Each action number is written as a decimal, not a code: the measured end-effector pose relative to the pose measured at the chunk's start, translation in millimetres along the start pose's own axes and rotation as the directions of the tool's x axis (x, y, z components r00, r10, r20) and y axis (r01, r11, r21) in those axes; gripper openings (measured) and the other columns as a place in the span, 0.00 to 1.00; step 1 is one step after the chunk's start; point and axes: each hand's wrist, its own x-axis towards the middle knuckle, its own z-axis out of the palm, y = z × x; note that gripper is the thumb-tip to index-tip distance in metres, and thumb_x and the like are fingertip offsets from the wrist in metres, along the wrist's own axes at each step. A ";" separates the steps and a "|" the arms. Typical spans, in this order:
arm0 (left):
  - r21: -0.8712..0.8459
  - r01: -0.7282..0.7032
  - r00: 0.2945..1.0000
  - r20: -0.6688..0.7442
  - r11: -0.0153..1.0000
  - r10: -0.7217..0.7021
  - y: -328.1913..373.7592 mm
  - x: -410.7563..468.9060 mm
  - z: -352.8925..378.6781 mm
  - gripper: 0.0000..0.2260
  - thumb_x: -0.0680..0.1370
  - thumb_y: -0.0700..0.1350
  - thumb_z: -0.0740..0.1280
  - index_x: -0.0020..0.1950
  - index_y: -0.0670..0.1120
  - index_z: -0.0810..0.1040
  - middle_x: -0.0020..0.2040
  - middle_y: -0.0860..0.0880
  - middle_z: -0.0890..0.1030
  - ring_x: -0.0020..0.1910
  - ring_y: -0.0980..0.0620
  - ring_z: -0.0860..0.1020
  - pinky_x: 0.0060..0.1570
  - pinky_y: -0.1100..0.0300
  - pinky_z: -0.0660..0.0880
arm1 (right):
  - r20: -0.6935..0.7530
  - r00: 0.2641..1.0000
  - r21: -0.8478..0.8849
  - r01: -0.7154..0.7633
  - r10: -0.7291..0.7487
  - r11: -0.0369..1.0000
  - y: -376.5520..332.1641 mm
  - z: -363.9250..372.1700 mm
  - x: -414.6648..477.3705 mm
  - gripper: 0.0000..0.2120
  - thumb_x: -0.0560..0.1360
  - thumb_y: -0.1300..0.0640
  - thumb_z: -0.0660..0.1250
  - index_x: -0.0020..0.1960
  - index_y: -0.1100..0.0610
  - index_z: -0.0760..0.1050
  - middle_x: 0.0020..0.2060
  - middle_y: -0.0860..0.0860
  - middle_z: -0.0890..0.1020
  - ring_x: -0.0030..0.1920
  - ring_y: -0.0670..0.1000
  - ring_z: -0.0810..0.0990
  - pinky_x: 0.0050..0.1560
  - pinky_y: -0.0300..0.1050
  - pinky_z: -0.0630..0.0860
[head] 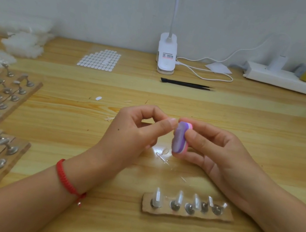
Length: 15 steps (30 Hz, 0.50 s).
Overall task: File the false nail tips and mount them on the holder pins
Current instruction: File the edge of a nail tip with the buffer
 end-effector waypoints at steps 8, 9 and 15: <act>0.004 0.034 0.999 0.016 0.999 -0.034 -0.7 0.5 -1.5 0.11 0.67 0.51 0.70 0.35 0.43 0.76 0.19 0.56 0.66 0.20 0.58 0.61 0.25 0.68 0.60 | -0.035 0.999 -0.031 0.014 -0.015 0.999 0.3 2.2 0.4 0.15 0.65 0.57 0.72 0.50 0.60 0.85 0.45 0.56 0.85 0.41 0.49 0.84 0.41 0.41 0.81; 0.003 0.035 0.999 0.030 0.999 -0.036 -0.2 0.4 -0.8 0.11 0.67 0.50 0.70 0.34 0.43 0.75 0.19 0.56 0.66 0.20 0.58 0.61 0.25 0.69 0.60 | -0.050 0.999 -0.011 0.016 -0.016 1.000 0.1 1.5 0.8 0.14 0.65 0.57 0.72 0.49 0.60 0.85 0.44 0.57 0.85 0.41 0.49 0.84 0.41 0.41 0.81; -0.009 0.025 1.000 -0.016 1.000 -0.025 -0.8 1.3 -1.6 0.13 0.67 0.51 0.69 0.38 0.40 0.76 0.19 0.56 0.67 0.21 0.59 0.61 0.25 0.71 0.61 | -0.020 1.000 -0.060 0.002 -0.003 0.998 -0.4 2.6 -0.6 0.17 0.63 0.57 0.73 0.50 0.61 0.84 0.44 0.57 0.85 0.41 0.50 0.84 0.40 0.40 0.81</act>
